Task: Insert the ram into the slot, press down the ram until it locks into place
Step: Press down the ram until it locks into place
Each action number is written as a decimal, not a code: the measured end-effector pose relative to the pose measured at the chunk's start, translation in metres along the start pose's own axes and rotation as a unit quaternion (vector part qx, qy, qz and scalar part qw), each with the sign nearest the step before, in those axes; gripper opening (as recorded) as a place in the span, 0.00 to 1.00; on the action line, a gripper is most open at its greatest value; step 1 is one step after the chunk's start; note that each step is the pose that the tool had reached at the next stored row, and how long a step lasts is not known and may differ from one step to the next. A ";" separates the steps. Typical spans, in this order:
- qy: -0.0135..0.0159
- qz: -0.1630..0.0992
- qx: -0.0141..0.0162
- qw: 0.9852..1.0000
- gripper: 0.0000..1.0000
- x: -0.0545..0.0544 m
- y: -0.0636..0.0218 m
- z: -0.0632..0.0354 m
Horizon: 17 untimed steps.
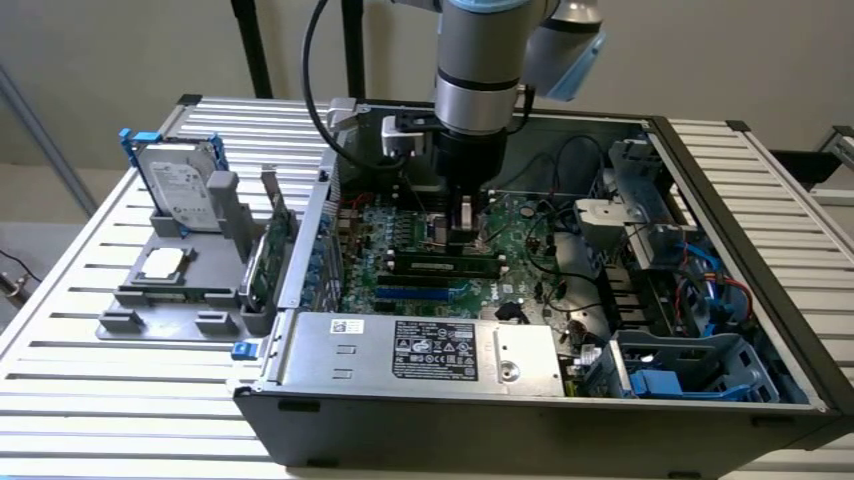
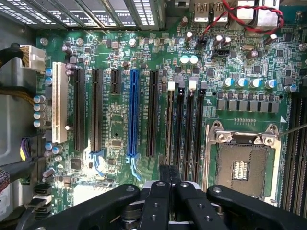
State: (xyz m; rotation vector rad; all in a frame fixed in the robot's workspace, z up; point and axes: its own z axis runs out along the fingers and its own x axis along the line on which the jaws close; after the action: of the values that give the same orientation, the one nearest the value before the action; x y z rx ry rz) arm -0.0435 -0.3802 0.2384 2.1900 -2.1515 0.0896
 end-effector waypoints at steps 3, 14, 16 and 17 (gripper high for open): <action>0.000 0.000 -0.002 1.000 0.11 0.000 0.0000 0.0027; 0.000 0.000 -0.003 1.000 0.11 -0.001 -0.0001 0.0116; 0.000 0.000 -0.003 1.000 0.11 -0.001 -0.0001 0.0118; -0.001 0.000 -0.002 1.000 0.11 -0.001 -0.0001 0.0113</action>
State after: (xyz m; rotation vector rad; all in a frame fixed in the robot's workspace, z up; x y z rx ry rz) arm -0.0435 -0.3802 0.2271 2.1886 -2.1496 0.0828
